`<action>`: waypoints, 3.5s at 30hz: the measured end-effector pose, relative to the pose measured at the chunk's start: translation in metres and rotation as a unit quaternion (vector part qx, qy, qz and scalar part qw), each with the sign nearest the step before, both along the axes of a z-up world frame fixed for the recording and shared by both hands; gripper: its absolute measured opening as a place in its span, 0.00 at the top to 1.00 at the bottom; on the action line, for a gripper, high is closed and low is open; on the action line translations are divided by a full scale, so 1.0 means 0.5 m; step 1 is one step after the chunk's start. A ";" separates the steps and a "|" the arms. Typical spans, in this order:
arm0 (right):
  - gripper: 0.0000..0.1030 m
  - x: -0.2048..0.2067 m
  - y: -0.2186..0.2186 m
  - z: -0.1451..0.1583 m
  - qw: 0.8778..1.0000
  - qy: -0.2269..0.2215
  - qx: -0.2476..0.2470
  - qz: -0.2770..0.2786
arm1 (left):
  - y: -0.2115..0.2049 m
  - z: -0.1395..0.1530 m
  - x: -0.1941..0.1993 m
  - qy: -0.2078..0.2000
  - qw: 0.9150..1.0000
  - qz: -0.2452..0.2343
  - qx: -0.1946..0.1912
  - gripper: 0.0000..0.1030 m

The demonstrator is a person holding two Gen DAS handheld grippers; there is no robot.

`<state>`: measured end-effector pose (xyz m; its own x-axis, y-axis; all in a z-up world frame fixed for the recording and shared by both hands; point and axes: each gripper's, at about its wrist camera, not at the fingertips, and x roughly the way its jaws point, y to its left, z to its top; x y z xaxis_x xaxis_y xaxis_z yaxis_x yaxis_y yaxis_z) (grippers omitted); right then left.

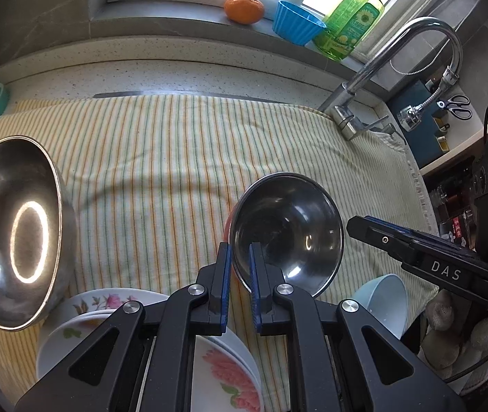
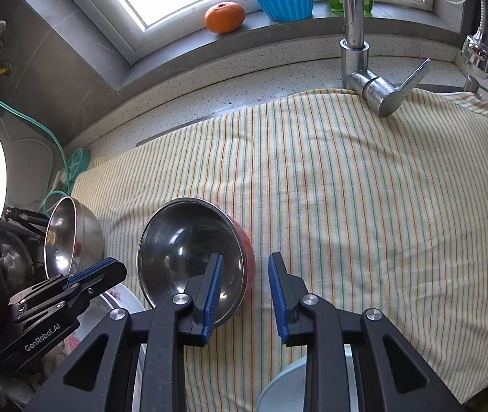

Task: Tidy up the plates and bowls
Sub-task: 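Move both grippers to the red-sided steel bowl and close on its rim, then lift the red-sided steel bowl and carry it over the large steel bowl, then lower the red-sided steel bowl into the large steel bowl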

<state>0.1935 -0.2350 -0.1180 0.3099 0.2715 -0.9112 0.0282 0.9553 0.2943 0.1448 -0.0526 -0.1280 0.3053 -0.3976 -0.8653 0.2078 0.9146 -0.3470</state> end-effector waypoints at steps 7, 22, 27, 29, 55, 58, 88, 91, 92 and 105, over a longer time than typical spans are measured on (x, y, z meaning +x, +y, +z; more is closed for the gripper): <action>0.78 0.015 0.008 -0.026 1.000 0.017 0.005 0.006 | -0.006 -0.012 0.009 0.006 1.000 0.001 0.008 0.91; 0.87 0.029 0.021 -0.051 0.999 0.036 0.002 0.015 | -0.018 -0.035 0.030 0.023 1.000 0.000 0.009 0.91; 0.92 0.028 0.023 -0.057 0.999 0.041 0.004 0.017 | -0.019 -0.039 0.031 0.022 1.000 0.001 0.010 0.91; 0.92 0.028 0.022 -0.059 0.999 0.043 0.006 0.016 | -0.019 -0.041 0.032 0.024 1.000 0.002 0.009 0.91; 0.94 0.023 0.040 0.004 0.999 0.024 0.022 0.016 | 0.016 0.013 0.015 -0.005 1.000 0.019 -0.010 0.92; 0.94 0.024 0.055 0.023 0.999 0.016 0.021 0.025 | 0.035 0.025 0.009 -0.010 0.999 0.031 -0.017 0.92; 0.94 0.057 0.351 0.105 0.986 -0.036 0.030 0.158 | 0.285 0.096 -0.054 -0.063 0.980 0.186 -0.024 0.92; 0.94 0.064 0.378 0.103 0.984 -0.037 0.032 0.169 | 0.306 0.095 -0.059 -0.064 0.978 0.199 -0.022 0.92; 0.94 0.067 0.387 0.102 0.984 -0.036 0.032 0.172 | 0.312 0.095 -0.061 -0.064 0.977 0.202 -0.021 0.92; 0.94 0.101 0.464 0.063 0.979 -0.022 0.031 0.199 | 0.365 0.066 -0.056 -0.053 0.971 0.233 -0.004 0.92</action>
